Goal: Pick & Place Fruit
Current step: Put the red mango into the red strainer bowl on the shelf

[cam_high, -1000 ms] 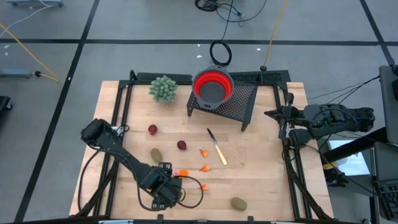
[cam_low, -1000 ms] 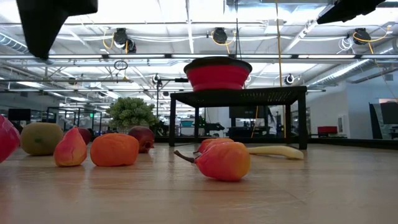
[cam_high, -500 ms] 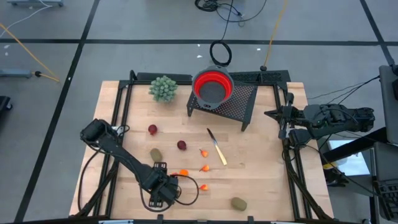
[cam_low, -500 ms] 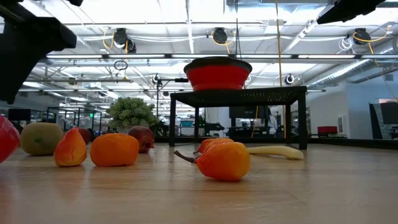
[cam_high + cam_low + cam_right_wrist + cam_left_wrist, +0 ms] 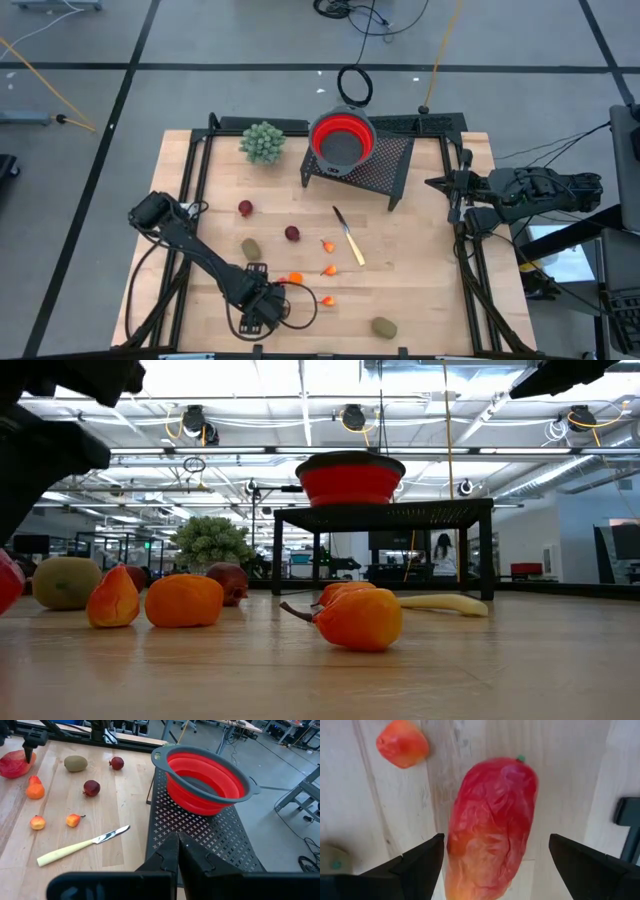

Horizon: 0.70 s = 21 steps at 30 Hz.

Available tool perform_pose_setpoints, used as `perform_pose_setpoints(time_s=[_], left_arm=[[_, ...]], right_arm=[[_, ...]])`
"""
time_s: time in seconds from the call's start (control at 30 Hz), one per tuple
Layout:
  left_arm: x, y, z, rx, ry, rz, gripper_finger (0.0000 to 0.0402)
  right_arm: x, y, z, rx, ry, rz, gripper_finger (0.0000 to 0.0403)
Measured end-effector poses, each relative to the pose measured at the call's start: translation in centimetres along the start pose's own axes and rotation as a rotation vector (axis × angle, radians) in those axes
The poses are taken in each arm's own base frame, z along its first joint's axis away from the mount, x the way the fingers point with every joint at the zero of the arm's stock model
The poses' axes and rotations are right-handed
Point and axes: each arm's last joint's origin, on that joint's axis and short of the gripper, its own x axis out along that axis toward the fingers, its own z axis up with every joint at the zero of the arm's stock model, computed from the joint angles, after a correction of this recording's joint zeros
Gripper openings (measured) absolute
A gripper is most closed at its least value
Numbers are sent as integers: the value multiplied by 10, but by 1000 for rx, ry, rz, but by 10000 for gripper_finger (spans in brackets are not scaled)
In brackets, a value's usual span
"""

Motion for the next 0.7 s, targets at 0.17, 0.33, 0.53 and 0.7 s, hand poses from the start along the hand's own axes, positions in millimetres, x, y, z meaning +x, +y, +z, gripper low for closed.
perform_pose_setpoints(time_s=[0.17,0.33,0.53,0.7], left_arm=[[7,2,-4,1,13,9,356],[14,3,-7,33,19,12,356],[19,3,-7,29,9,-4,356],[19,3,-8,53,3,8,354]], right_arm=[[0,0,0,0,0,0,0],[0,0,0,0,0,0,0],[0,0,0,0,-1,0,0],[0,0,0,0,0,0,0]])
